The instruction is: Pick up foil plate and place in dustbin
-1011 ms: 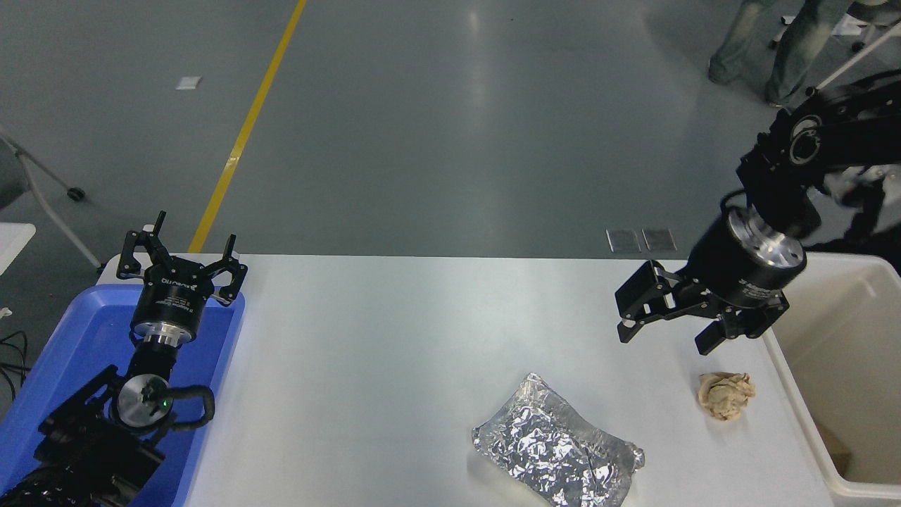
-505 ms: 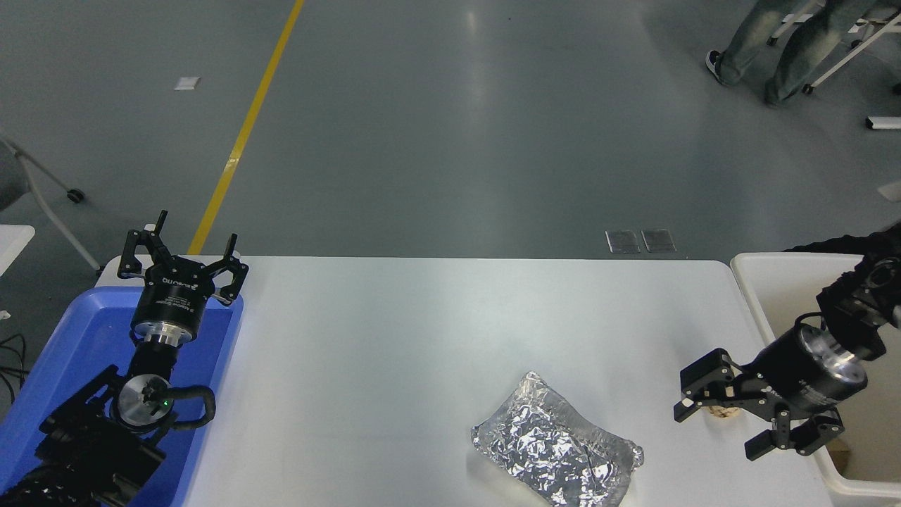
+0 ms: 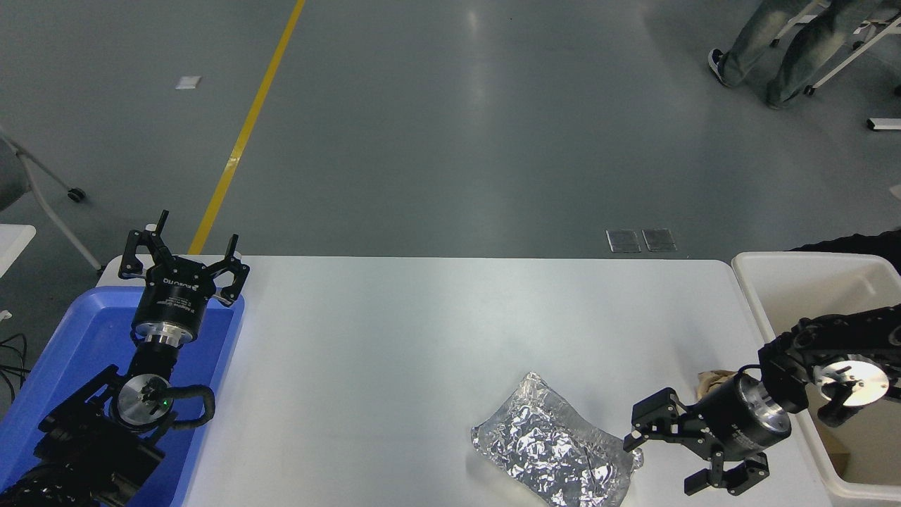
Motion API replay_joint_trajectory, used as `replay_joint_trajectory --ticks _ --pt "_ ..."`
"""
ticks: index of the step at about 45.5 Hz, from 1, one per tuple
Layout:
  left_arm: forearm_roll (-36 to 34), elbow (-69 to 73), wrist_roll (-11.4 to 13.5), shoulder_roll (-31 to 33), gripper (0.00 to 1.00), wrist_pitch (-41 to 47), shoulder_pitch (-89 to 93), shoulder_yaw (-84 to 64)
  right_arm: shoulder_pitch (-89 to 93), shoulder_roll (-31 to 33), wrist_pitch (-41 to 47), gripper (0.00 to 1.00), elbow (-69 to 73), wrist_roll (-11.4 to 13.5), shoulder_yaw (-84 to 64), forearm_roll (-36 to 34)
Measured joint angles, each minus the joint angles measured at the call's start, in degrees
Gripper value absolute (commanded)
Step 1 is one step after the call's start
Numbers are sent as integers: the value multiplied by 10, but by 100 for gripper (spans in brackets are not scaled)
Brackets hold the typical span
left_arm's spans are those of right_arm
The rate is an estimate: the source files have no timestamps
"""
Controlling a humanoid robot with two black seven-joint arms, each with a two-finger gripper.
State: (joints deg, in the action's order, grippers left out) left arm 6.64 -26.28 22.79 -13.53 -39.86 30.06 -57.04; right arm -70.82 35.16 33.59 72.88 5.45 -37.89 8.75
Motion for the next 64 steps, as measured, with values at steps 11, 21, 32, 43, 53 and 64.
replay_joint_trajectory --ticks 11,21,32,43,53,64 --pt "0 0 0 0 100 0 0 0 61 -32 -13 98 -34 0 38 1" --pt "0 0 0 0 100 0 0 0 109 -54 -28 35 -63 -1 67 17" --pt "0 0 0 0 100 0 0 0 132 -64 -41 0 -80 -5 78 45" --pt "0 0 0 0 100 0 0 0 135 -65 -44 0 -86 -6 81 58" --pt "0 0 0 0 100 0 0 0 106 -51 -43 0 -85 -6 75 61" --pt "0 0 0 0 100 0 0 0 -30 -2 -33 0 -41 -5 5 58"
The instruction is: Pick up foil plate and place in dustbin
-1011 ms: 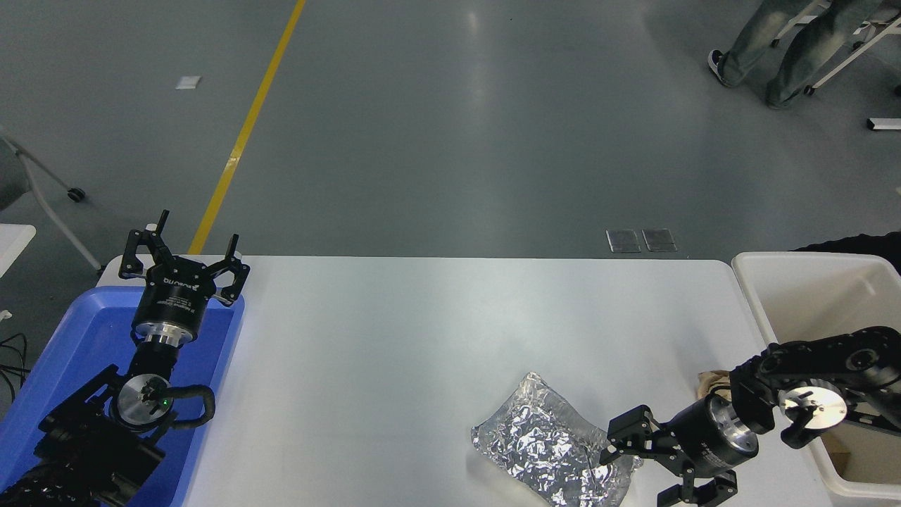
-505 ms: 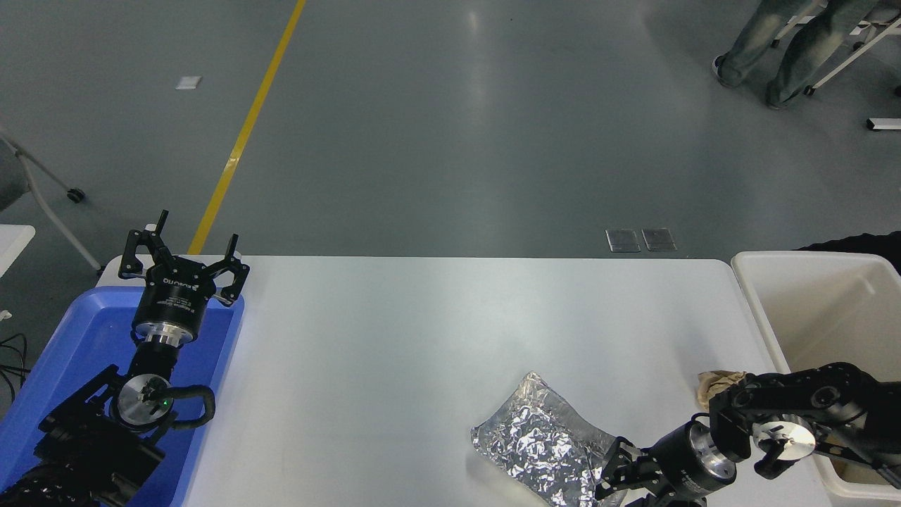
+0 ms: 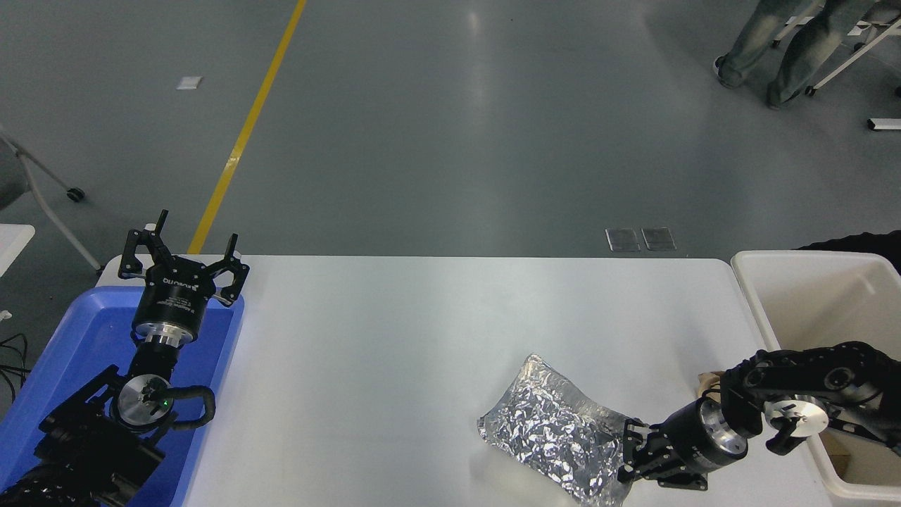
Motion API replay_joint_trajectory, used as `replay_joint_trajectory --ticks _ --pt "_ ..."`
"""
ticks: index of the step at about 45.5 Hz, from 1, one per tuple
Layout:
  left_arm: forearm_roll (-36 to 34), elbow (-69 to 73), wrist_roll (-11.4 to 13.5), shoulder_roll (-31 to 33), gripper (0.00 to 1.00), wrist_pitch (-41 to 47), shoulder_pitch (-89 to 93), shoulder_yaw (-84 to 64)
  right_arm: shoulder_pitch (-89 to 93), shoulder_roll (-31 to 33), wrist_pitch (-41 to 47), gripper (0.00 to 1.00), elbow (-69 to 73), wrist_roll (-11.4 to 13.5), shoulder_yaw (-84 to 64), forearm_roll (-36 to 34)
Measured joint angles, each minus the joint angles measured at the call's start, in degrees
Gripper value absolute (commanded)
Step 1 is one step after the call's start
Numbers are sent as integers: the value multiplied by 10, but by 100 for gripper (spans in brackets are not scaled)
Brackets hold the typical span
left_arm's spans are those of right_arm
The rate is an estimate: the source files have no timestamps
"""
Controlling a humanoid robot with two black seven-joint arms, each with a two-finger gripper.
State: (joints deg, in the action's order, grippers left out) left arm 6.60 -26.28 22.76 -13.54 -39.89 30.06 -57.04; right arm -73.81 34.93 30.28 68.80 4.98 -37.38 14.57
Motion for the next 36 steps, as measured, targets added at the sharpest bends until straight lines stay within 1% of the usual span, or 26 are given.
replay_joint_trajectory --ticks 8,14,26,36 --pt "0 0 0 0 100 0 0 0 -187 23 11 0 60 1 -111 -4" --pt "0 0 0 0 100 0 0 0 -330 22 30 0 104 2 -184 -6" --pt "1 0 0 0 100 0 0 0 -591 -20 100 0 175 2 -289 -33" --pt "1 0 1 0 100 1 0 0 -707 -59 130 0 196 2 -317 -49"
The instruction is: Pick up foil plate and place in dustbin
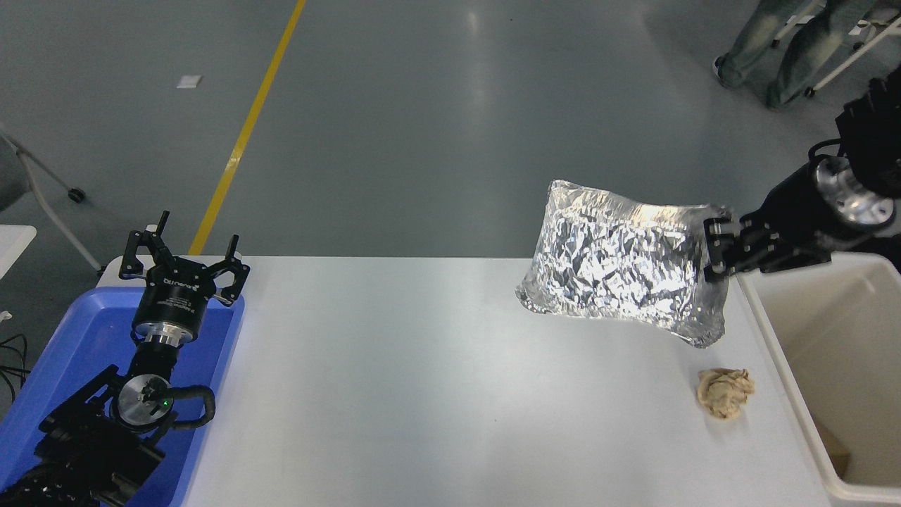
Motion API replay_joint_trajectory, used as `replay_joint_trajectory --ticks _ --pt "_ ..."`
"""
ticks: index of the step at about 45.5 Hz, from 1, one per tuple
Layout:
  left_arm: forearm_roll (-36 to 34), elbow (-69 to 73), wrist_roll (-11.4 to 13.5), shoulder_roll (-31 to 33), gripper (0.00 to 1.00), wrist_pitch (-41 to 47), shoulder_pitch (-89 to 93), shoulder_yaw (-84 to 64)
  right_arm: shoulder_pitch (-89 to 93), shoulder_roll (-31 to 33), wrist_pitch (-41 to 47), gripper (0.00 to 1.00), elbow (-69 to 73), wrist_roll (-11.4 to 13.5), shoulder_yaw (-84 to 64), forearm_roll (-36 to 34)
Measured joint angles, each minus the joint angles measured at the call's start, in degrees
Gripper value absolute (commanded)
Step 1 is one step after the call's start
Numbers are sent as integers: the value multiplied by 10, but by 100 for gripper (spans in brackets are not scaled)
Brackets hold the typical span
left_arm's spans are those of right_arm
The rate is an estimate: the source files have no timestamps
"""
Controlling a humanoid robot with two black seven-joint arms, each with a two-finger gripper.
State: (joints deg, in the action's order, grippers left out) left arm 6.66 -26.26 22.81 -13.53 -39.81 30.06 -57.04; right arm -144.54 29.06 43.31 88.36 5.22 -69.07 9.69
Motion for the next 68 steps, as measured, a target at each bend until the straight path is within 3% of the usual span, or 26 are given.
replay_joint_trajectory --ticks 12,21,38,46,53,61,68 --pt "0 0 0 0 100 0 0 0 -55 -11 12 0 6 0 -31 -7" --pt "0 0 0 0 100 0 0 0 -65 23 15 0 -7 1 -75 18" --pt "0 1 1 0 100 1 -1 0 4 217 17 0 -105 0 -97 245" --pt "0 1 1 0 100 1 -1 0 128 298 -24 0 -188 0 -47 309" --pt "0 0 1 0 100 1 -1 0 296 333 -96 0 -278 -2 49 326" --pt "0 0 1 0 100 1 0 0 543 308 -175 0 -410 -4 213 290" --pt "0 0 1 0 100 1 0 0 738 247 -227 0 -546 -4 357 236"
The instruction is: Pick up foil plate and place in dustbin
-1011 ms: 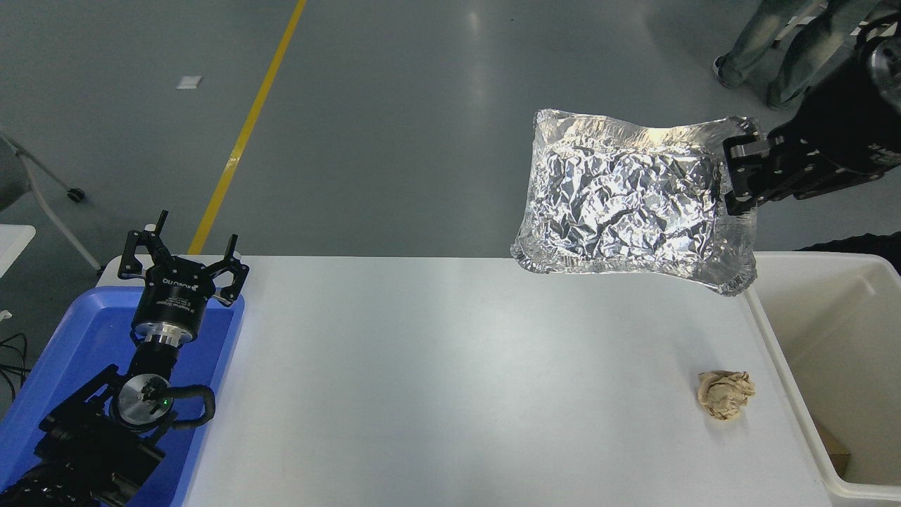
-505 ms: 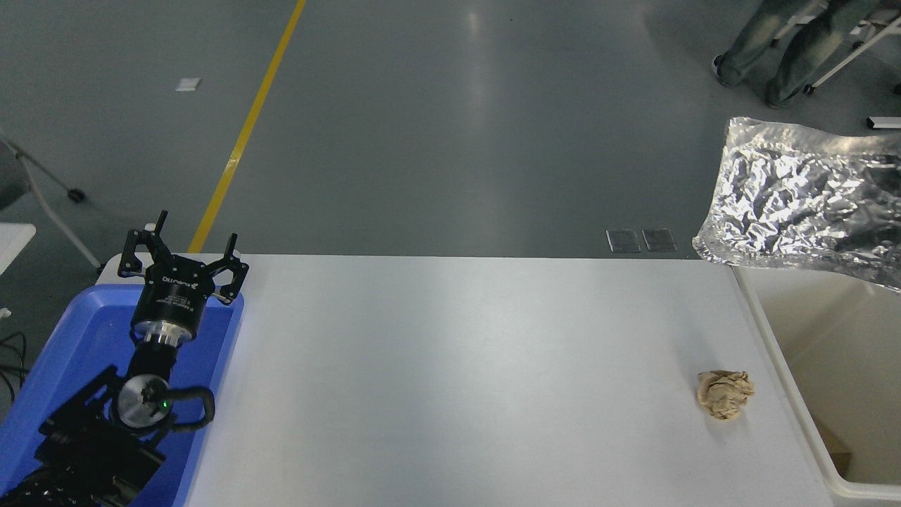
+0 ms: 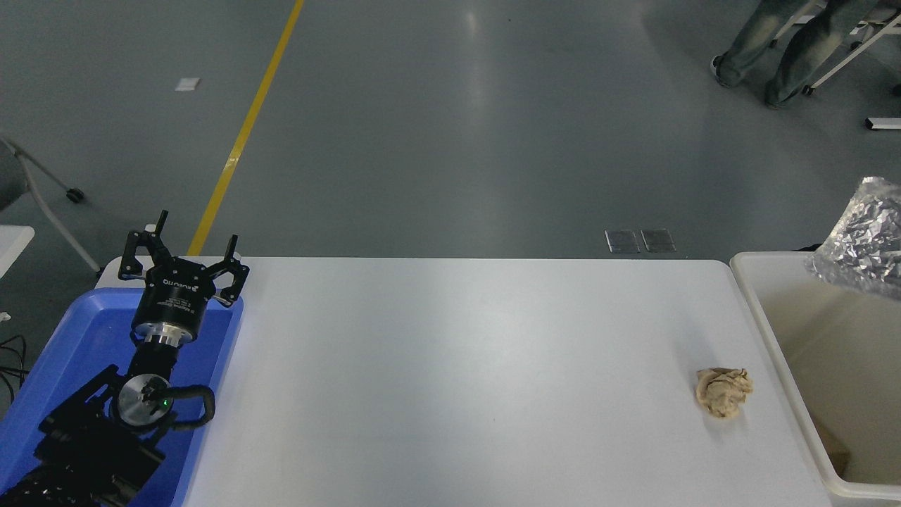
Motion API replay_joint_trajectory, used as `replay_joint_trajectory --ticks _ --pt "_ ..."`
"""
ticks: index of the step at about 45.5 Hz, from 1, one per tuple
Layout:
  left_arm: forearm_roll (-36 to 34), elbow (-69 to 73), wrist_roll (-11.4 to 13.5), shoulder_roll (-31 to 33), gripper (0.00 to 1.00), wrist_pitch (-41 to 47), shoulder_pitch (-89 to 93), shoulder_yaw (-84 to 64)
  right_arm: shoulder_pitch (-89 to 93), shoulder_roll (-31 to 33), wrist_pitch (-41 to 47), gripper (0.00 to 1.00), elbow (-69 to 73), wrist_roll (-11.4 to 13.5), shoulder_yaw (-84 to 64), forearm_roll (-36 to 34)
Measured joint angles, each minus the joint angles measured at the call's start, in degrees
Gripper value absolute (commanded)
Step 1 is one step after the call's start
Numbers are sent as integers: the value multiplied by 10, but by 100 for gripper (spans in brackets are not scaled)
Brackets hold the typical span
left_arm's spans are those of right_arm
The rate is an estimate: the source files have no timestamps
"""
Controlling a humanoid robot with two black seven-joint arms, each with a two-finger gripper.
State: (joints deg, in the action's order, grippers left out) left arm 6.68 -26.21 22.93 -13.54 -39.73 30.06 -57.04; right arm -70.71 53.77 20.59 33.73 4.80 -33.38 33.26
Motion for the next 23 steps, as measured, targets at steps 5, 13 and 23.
replay_joint_trajectory --ticks 5,13,23 --pt "0 0 0 0 100 0 0 0 107 -50 -31 0 -76 1 69 -51" --pt "0 0 0 0 100 0 0 0 224 -112 -80 0 -143 1 122 -130" --pt "0 0 0 0 100 0 1 0 305 -169 -127 0 -197 1 151 -191"
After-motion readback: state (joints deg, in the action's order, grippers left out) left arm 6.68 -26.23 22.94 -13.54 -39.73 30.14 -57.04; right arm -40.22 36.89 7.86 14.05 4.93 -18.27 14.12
